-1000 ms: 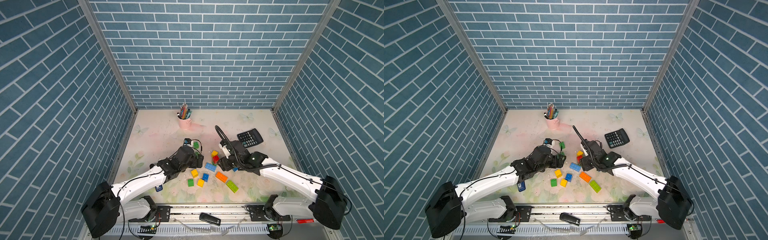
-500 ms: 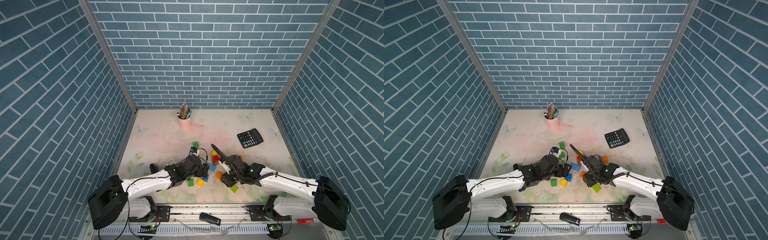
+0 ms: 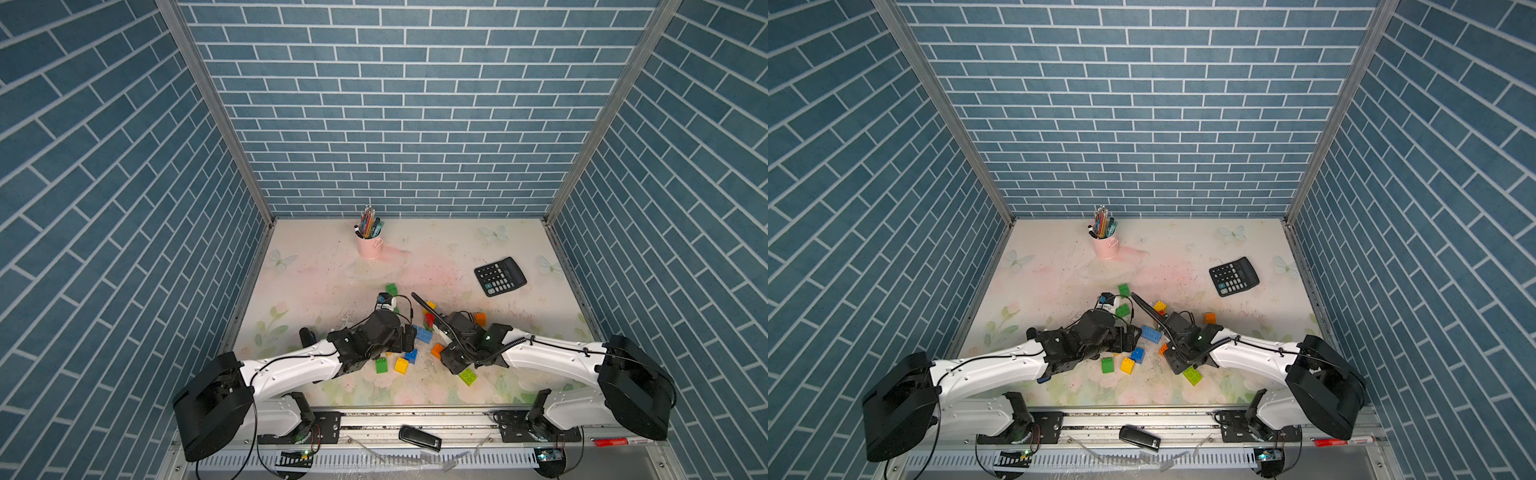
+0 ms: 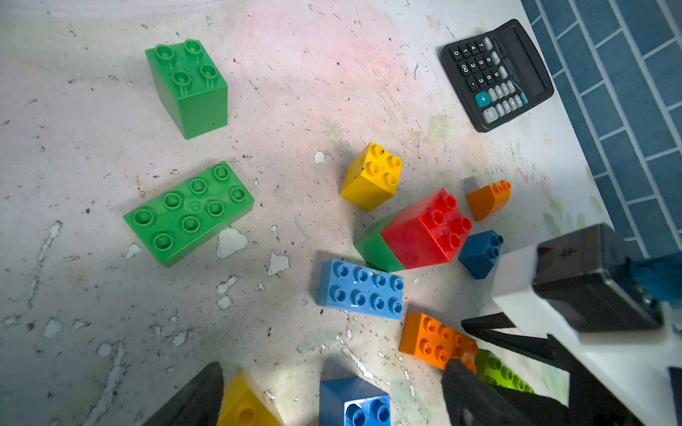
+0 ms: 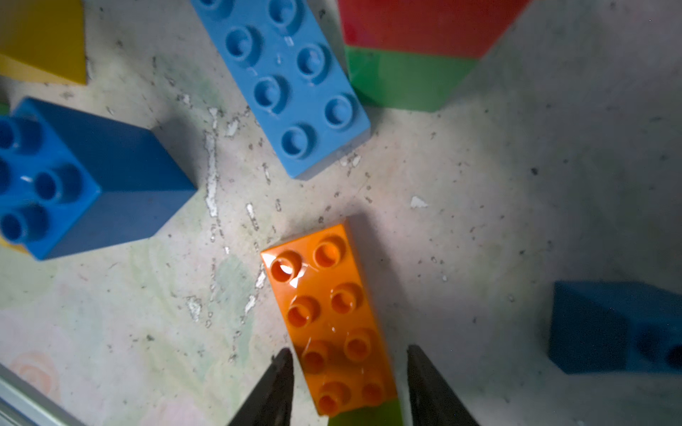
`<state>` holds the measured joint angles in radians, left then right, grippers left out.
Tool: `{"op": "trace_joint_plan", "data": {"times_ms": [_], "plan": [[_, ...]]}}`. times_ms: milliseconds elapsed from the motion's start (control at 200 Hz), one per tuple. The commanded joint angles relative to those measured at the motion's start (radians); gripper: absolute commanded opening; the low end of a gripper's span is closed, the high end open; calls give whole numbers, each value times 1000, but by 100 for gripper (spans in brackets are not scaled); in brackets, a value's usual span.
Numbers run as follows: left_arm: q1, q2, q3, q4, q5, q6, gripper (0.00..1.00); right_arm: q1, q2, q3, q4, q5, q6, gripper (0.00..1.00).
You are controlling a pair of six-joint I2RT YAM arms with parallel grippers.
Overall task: Assemble a fork with lego
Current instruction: Pick up the lego brick from the center of the board.
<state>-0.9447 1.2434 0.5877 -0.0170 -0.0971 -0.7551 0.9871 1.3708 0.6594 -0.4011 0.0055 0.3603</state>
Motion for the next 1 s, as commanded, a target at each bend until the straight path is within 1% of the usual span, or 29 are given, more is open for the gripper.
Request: {"op": "trace_joint_plan", "data": {"times_ms": [0, 195, 315, 425, 510, 685, 765, 815, 895, 995], "plan": [[9, 1, 7, 5, -12, 6, 94, 6, 21, 36, -6, 26, -24, 47], [14, 3, 6, 11, -8, 7, 94, 5, 54, 51, -6, 18, -33, 46], [16, -1, 1, 10, -6, 7, 94, 6, 61, 52, -13, 9, -32, 41], [19, -8, -6, 8, -7, 7, 94, 5, 53, 44, -24, 5, -27, 39], [20, -13, -8, 9, -9, 7, 94, 7, 45, 40, -38, 12, -27, 35], [28, -17, -7, 8, -10, 7, 93, 6, 17, 48, -60, 25, -22, 22], [42, -20, 1, 8, -4, 12, 93, 6, -16, 49, -77, 42, -6, 19], [51, -23, 11, 7, 0, 18, 93, 5, -57, 43, -88, 61, 14, 15], [72, -14, 37, 12, 10, 34, 93, 1, -140, 24, -116, 122, 71, 11], [100, 35, 95, 29, 50, 64, 93, -38, -233, 23, -163, 186, 130, 7]]}}
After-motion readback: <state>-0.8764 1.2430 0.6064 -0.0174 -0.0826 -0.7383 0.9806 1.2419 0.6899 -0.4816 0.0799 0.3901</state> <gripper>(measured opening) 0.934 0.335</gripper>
